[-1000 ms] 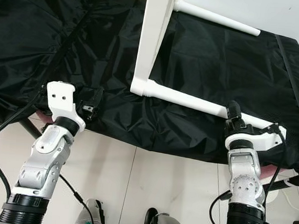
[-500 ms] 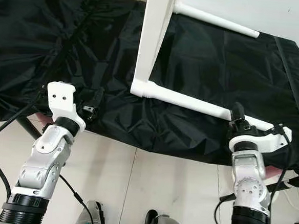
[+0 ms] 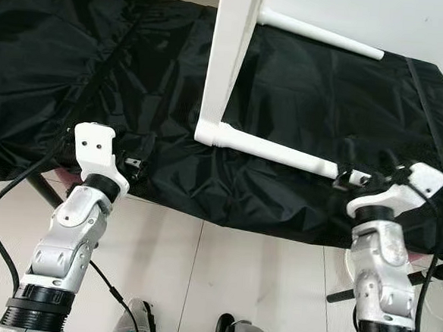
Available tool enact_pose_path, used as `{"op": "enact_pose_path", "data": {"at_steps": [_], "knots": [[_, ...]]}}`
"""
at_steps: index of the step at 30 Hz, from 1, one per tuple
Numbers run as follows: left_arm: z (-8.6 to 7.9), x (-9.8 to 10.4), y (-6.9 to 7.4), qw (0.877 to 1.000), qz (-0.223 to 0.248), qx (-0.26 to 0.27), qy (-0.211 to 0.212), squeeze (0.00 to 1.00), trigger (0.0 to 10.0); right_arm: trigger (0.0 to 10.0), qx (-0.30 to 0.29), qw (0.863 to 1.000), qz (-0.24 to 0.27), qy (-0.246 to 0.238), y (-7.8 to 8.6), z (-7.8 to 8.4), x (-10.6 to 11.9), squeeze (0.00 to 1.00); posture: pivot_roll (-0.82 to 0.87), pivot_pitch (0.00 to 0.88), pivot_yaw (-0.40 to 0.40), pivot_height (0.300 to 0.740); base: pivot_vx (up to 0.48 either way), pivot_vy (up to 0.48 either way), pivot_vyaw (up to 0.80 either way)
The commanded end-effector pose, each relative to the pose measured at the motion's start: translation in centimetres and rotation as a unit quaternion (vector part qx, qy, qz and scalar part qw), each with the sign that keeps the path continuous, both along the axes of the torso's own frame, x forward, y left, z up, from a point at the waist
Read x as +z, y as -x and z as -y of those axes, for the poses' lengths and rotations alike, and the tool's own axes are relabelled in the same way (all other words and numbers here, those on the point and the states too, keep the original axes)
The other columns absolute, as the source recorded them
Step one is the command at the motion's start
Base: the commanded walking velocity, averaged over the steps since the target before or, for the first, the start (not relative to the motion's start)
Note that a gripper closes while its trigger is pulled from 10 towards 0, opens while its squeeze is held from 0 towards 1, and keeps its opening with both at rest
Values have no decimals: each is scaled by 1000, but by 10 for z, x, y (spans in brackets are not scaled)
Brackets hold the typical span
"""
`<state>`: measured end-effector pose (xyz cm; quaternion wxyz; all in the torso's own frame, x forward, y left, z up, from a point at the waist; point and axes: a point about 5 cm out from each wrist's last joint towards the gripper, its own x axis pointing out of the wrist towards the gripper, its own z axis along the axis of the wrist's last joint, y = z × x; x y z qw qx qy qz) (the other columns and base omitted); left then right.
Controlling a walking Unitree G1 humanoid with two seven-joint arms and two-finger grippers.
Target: Building children table
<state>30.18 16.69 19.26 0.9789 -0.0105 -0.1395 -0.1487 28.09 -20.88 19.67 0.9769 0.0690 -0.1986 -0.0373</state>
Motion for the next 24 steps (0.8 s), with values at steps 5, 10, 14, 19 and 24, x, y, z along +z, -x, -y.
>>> {"op": "enact_pose_path", "data": {"at_steps": [5, 10, 14, 19, 24], "knots": [[8, -4, 0, 999, -2, -49, -15, 0, 10000, 10000, 0, 999, 9, 40, 3, -2, 2, 0, 128, 168, -39, 740, 0, 0, 0], [11, -3, 3, 999, 6, -38, -5, 0, 10000, 10000, 4, 996, 18, 90, 7, -10, 1, 0, 127, 167, -43, 740, 0, 0, 0], [18, -11, 13, 1000, 10, -25, 3, 0, 10000, 10000, 14, 995, -1, 99, 14, -22, -18, 0, 130, 166, -47, 740, 0, 0, 0], [20, -19, 15, 1000, 0, -13, 2, 0, 10000, 10000, 25, 993, -19, 117, 16, -30, -33, 0, 135, 159, -47, 740, 0, 0, 0], [22, -17, 15, 1000, 7, 2, -9, 0, 10000, 10000, 23, 992, -14, 126, 14, -31, -33, 0, 135, 146, -41, 740, 0, 0, 0]]}}
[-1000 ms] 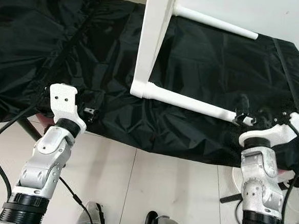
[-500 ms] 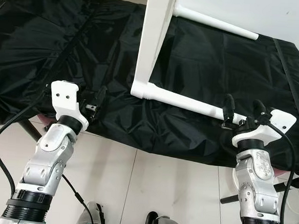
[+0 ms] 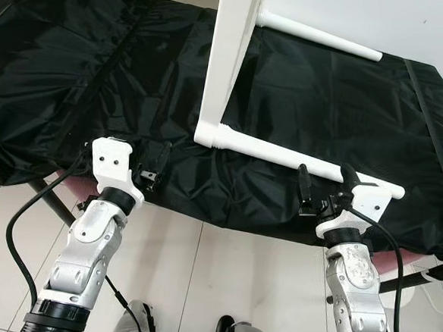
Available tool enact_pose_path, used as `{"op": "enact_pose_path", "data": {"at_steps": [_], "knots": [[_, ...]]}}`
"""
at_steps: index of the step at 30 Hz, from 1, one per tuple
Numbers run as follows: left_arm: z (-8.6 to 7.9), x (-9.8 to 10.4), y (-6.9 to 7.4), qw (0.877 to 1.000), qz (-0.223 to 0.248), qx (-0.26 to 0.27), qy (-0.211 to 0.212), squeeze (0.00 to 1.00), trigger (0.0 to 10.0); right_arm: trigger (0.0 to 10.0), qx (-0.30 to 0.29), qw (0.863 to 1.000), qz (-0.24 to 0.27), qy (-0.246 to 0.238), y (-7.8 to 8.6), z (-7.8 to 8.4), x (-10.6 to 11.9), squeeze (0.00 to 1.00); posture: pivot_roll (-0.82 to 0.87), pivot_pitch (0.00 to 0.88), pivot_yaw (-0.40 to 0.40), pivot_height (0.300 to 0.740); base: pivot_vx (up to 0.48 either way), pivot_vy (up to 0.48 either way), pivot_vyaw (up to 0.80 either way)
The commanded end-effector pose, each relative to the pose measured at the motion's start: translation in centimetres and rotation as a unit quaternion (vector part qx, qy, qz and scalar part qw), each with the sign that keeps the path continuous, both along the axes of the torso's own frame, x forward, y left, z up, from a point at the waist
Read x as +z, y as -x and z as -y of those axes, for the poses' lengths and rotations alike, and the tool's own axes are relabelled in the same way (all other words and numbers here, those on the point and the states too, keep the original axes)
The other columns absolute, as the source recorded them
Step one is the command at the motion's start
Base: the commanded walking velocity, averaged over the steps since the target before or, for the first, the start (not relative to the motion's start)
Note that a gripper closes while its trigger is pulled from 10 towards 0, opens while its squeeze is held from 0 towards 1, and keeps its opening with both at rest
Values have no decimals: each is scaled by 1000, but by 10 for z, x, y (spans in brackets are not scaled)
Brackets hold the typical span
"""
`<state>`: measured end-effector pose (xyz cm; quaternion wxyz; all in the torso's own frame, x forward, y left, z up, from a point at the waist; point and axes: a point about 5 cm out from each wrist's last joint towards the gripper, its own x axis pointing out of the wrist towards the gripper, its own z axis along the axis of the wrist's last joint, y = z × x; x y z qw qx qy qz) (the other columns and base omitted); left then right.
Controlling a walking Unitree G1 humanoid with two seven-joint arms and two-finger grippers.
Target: Building children table
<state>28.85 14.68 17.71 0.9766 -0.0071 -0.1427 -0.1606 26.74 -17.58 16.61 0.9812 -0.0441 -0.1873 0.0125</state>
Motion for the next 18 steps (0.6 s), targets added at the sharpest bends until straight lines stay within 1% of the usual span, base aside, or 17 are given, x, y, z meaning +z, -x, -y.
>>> {"op": "enact_pose_path", "data": {"at_steps": [1, 5, 8, 9, 15, 18], "knots": [[2, 0, 2, 1000, 5, 15, -3, 0, 10000, 10000, -4, 1000, 0, 7, 0, 2, -2, 0, 137, 144, -43, 740, 0, 0, 0], [5, -1, 3, 1000, 5, 14, -1, 0, 10000, 10000, -1, 1000, 2, 12, 0, -1, -3, 0, 141, 131, -46, 740, 0, 0, 0], [10, -4, 1, 1000, -1, 4, -3, 0, 10000, 10000, 3, 1000, 3, 11, -4, -3, -4, 0, 141, 115, -43, 740, 0, 0, 0], [12, -6, -1, 1000, -3, 0, -5, 0, 10000, 10000, 3, 1000, 7, 11, -7, -5, -3, 0, 139, 107, -40, 740, 0, 0, 0], [12, -8, -6, 1000, -11, -6, 1, 0, 10000, 10000, 1, 1000, 14, 12, -9, -7, -3, 0, 132, 83, -29, 740, 0, 0, 0], [15, -7, -13, 1000, -9, -11, 1, 0, 10000, 10000, -5, 1000, 22, 11, -12, -7, -1, 0, 124, 65, -23, 740, 0, 0, 0]]}}
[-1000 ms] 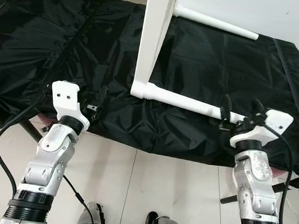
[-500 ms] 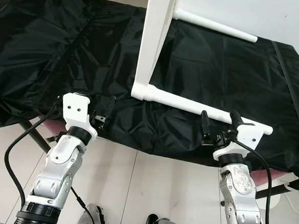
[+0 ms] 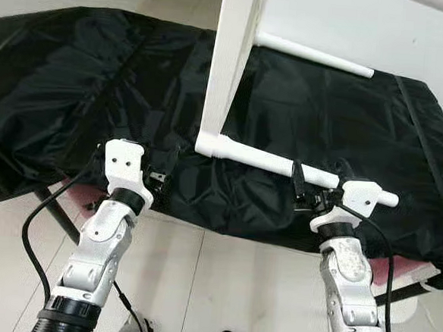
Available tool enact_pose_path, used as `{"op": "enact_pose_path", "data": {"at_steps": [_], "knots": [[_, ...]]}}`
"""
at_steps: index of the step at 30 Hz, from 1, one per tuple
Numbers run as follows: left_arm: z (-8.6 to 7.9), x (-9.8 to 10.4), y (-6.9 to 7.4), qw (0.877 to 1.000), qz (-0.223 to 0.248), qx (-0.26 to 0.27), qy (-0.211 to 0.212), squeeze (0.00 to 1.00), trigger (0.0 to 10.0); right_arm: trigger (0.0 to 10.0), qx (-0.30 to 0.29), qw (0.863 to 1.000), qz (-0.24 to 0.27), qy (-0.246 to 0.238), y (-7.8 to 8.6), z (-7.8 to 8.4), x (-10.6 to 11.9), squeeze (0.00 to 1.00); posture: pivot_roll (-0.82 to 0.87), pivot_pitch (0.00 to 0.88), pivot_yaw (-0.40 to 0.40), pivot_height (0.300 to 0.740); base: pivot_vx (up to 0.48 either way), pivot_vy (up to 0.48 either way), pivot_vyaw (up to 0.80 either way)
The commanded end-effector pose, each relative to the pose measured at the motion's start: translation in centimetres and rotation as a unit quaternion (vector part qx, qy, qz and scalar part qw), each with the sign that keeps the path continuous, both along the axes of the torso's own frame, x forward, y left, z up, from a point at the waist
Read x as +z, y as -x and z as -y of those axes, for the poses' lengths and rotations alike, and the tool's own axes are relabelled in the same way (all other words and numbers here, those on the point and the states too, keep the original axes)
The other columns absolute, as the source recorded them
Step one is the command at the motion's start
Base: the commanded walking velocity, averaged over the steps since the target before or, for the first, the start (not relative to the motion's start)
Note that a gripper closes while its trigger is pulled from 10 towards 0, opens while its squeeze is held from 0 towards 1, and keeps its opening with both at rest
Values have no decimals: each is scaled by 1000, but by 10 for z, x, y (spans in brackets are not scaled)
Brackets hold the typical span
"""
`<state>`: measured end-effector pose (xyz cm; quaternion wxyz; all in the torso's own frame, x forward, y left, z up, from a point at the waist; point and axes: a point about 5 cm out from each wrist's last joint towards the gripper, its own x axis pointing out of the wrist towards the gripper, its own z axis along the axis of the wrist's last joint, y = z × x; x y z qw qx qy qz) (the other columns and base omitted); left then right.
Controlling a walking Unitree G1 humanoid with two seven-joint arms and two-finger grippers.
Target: Building children table
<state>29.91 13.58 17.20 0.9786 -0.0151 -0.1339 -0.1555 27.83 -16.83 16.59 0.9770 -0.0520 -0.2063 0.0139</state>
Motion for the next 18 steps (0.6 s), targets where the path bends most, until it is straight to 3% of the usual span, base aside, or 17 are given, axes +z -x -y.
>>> {"op": "enact_pose_path", "data": {"at_steps": [1, 18], "knots": [[5, -1, -4, 1000, 2, -16, -6, 0, 10000, 10000, -6, 1000, 4, 3, -1, 1, -1, 0, 121, 61, -22, 740, 0, 0, 0], [14, 5, -13, 1000, 18, -15, -18, 0, 10000, 10000, 1, 1000, 15, 14, -7, -2, 1, 0, 115, 59, -27, 740, 0, 0, 0]]}}
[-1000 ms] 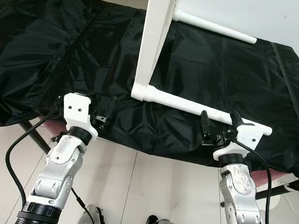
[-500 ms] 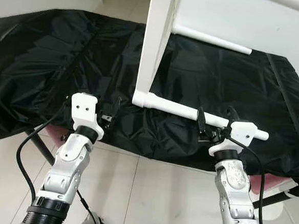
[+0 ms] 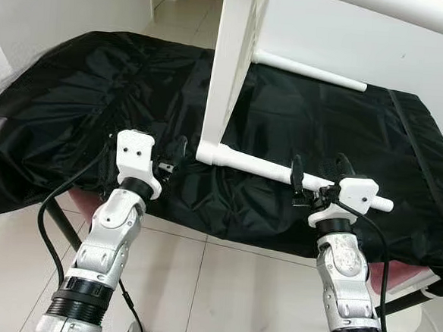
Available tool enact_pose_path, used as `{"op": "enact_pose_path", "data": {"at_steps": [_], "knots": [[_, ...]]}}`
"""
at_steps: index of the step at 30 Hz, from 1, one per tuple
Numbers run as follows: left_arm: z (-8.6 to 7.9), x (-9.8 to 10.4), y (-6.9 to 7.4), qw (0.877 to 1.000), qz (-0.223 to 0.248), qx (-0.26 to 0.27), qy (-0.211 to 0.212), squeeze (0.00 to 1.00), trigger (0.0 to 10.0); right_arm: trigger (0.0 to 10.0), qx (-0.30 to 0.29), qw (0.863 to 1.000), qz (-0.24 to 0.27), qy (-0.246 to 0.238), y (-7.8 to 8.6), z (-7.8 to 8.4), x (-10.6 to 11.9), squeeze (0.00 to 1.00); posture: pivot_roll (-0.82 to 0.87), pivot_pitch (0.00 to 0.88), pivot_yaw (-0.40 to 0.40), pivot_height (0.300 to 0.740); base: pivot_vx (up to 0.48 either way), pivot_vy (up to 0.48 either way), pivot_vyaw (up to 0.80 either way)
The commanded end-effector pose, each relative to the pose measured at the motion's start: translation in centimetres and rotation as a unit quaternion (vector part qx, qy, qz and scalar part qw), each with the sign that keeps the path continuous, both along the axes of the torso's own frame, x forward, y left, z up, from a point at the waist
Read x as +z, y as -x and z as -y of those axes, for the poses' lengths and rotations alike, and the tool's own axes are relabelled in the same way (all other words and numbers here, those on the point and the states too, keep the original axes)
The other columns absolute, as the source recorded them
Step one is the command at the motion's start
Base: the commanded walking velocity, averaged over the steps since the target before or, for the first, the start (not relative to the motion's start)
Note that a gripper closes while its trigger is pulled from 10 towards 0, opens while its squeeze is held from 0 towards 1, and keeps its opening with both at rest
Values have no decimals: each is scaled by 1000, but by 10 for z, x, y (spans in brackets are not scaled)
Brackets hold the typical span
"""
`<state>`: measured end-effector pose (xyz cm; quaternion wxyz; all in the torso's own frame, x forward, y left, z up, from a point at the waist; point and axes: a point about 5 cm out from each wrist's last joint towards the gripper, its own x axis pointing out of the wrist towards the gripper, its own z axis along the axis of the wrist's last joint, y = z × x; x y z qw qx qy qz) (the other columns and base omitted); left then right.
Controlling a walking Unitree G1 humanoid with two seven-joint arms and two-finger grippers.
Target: Building children table
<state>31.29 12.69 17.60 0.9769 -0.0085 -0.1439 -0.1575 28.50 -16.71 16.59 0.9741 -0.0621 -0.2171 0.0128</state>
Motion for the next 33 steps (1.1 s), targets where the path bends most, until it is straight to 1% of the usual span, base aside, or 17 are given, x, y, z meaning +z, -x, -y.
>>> {"op": "enact_pose_path", "data": {"at_steps": [1, 4, 7, 9, 13, 15, 17, 23, 27, 30, 33], "knots": [[5, 1, 1, 1000, 7, -14, -13, 0, 10000, 10000, 3, 1000, 4, 5, -1, -1, 1, 0, 115, 59, -27, 740, 0, 0, 0], [9, 1, 0, 1000, 5, -26, -16, 0, 10000, 10000, 10, 1000, 8, 9, -3, -3, 3, 0, 118, 69, -28, 740, 0, 0, 0], [11, 1, 0, 999, 8, -30, -24, 0, 10000, 10000, 14, 1000, 10, 12, -5, -4, 4, 0, 108, 77, -24, 740, 0, 0, 0], [12, 0, -1, 999, 5, -32, -22, 0, 10000, 10000, 16, 1000, 12, 15, -6, -4, 5, 0, 105, 80, -23, 740, 0, 0, 0], [12, -4, -2, 999, 2, -34, -25, 0, 10000, 10000, 17, 1000, 15, 16, -9, -4, 7, 0, 97, 90, -24, 740, 0, 0, 0], [13, -6, -2, 999, -8, -39, -16, 0, 10000, 10000, 17, 1000, 16, 15, -9, -4, 7, 0, 100, 100, -24, 740, 0, 0, 0], [15, -2, -2, 999, -4, -40, -16, 0, 10000, 10000, 16, 1000, 18, 20, -9, -4, 8, 0, 106, 106, -24, 740, 0, 0, 0], [14, 4, -3, 999, 11, -25, -21, 0, 10000, 10000, 13, 1000, 18, 11, -9, -4, 9, 0, 116, 119, -28, 740, 0, 0, 0], [14, 4, -3, 1000, 10, -20, -16, 0, 10000, 10000, 13, 1000, 18, 7, -10, -4, 8, 0, 116, 122, -30, 740, 0, 0, 0], [14, 3, -3, 1000, 11, -18, -18, 0, 10000, 10000, 14, 1000, 9, 7, -11, -5, 7, 0, 118, 122, -30, 740, 0, 0, 0], [13, 4, -4, 1000, 11, -15, -16, 0, 10000, 10000, 10, 1000, 11, -1, -12, -4, 7, 0, 117, 119, -32, 740, 0, 0, -800]]}}
